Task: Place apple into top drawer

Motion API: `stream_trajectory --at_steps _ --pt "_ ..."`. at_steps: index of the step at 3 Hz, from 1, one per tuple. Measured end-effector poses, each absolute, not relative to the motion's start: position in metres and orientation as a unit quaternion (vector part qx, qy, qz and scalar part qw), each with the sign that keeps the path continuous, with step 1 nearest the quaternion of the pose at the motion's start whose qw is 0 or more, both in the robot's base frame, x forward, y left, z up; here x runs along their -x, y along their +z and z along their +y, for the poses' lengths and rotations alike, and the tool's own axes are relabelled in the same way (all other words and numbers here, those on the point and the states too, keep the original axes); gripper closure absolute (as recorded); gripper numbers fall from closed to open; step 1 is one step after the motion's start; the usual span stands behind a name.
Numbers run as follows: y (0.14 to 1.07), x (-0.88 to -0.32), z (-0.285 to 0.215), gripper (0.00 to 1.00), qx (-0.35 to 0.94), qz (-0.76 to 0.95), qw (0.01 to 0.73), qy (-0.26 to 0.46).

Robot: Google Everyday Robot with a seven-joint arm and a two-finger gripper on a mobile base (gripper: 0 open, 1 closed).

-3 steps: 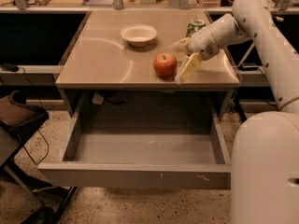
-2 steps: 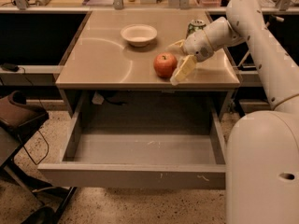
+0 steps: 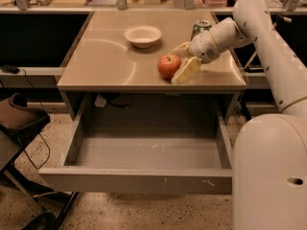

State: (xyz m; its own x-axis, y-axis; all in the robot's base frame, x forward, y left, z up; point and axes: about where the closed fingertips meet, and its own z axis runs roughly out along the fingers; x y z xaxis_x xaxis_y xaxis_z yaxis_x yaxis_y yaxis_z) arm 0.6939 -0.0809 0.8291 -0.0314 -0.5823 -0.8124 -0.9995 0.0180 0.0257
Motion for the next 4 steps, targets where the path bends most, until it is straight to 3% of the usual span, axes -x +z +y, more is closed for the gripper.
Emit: stream_trajectory --at_steps 3,4 --pt "0.829 -0.693 -0.082 0.88 0.616 0.641 0.32 0.327" --pt "0.86 -0.678 -0.108 1.0 0.601 0.649 0.361 0.295"
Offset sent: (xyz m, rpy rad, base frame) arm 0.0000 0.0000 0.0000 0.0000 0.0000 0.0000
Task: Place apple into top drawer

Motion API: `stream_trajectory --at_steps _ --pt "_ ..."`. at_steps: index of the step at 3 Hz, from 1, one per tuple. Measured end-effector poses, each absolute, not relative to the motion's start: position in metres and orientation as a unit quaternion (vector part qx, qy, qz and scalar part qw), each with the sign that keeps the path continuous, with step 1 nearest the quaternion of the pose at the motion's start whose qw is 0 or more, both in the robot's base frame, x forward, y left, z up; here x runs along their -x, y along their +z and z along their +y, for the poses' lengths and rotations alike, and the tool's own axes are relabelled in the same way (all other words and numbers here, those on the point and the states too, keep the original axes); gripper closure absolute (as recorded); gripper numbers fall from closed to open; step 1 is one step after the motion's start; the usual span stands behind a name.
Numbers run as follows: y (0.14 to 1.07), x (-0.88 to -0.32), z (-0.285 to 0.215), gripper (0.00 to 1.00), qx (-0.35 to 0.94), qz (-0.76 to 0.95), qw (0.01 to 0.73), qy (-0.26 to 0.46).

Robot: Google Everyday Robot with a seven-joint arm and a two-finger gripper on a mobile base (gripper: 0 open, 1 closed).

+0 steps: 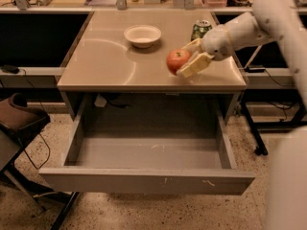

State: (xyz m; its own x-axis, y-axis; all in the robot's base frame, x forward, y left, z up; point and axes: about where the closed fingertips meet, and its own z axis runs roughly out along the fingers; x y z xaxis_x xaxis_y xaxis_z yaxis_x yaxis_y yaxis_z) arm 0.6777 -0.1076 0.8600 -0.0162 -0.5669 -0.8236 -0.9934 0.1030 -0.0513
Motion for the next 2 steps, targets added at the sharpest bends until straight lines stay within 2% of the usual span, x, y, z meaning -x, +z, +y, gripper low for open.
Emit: stream_trajectory --at_steps 1,2 --pt "0.94 -0.632 -0.124 1.0 0.57 0.644 0.444 0.252" --pt "0.986 -0.573 -0.113 1.0 0.539 0.635 0.49 0.257"
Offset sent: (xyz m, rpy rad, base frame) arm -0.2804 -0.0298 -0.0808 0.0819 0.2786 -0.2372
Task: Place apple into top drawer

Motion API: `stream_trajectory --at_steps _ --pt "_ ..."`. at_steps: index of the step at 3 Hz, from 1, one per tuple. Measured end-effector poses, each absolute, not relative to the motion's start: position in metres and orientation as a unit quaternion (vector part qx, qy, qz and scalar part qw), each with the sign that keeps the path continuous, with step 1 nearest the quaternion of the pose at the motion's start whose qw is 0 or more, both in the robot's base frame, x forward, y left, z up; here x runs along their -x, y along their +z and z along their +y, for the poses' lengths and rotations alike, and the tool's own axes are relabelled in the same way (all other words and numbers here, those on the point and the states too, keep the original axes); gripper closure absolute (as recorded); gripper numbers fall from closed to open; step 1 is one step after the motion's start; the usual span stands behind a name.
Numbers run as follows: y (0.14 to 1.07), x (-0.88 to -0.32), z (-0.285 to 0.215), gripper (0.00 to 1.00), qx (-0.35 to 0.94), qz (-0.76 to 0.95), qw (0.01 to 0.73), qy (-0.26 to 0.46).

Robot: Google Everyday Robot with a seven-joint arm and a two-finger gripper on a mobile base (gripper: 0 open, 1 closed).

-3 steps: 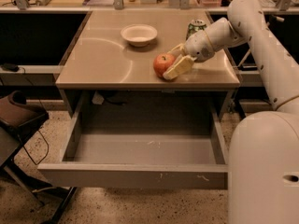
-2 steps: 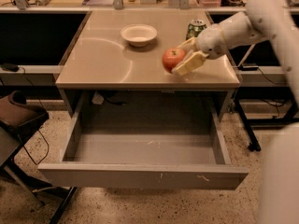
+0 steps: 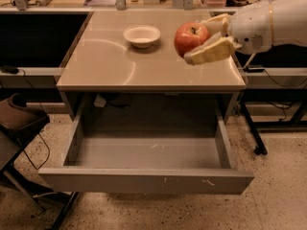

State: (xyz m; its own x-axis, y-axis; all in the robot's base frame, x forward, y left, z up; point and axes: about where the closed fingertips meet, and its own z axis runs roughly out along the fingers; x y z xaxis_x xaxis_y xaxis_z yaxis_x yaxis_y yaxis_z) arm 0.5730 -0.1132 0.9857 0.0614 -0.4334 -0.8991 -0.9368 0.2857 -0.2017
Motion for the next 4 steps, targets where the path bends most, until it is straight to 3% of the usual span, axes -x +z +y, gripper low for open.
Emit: stream_trajectory --at_steps 2,4 --pt "0.958 -0.55 -0.127 1.0 0.526 0.655 0.472 0.267" --pt "0.862 -0.558 -0.092 1.0 0.489 0.678 0.474 0.277"
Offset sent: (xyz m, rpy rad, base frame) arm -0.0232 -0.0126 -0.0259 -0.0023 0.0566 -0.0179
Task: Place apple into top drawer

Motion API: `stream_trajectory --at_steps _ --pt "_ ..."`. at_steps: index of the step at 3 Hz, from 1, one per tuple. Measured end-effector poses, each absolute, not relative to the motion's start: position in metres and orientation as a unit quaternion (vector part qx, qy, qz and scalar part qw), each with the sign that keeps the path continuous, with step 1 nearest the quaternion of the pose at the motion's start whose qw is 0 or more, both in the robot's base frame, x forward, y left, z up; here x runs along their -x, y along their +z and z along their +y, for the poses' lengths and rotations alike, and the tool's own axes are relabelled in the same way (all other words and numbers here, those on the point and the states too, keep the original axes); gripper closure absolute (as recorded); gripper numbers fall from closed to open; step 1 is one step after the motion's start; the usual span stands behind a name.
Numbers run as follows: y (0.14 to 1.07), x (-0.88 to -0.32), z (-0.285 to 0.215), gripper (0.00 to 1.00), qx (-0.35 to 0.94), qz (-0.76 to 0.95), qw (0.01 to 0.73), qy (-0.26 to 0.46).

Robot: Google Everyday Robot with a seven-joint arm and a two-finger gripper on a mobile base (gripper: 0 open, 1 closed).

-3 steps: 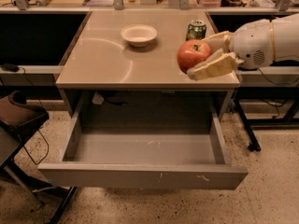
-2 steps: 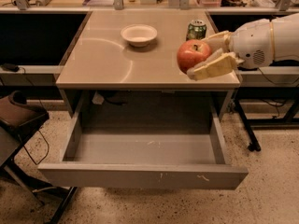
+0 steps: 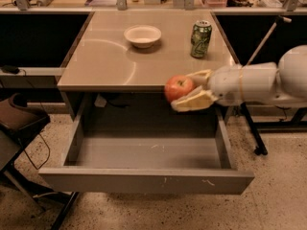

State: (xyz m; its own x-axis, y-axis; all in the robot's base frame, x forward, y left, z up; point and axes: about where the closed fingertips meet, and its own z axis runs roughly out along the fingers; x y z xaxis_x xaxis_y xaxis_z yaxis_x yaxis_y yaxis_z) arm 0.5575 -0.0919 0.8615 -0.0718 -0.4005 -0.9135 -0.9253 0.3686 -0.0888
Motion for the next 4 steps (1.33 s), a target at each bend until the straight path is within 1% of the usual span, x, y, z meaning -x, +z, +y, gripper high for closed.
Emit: stream_trajectory --at_steps 1,2,3,4 --pt "0.8 -0.568 -0.074 1.0 0.462 0.702 0.471 0.269" --pt "0.761 -0.579 -0.067 1.0 0.452 0.729 0.454 0.239" --pt "0.735 -0.587 -0.066 1.0 0.477 0.753 0.409 0.197" --pt "0.717 -0.58 -0.055 1.0 0.541 0.75 0.346 0.155"
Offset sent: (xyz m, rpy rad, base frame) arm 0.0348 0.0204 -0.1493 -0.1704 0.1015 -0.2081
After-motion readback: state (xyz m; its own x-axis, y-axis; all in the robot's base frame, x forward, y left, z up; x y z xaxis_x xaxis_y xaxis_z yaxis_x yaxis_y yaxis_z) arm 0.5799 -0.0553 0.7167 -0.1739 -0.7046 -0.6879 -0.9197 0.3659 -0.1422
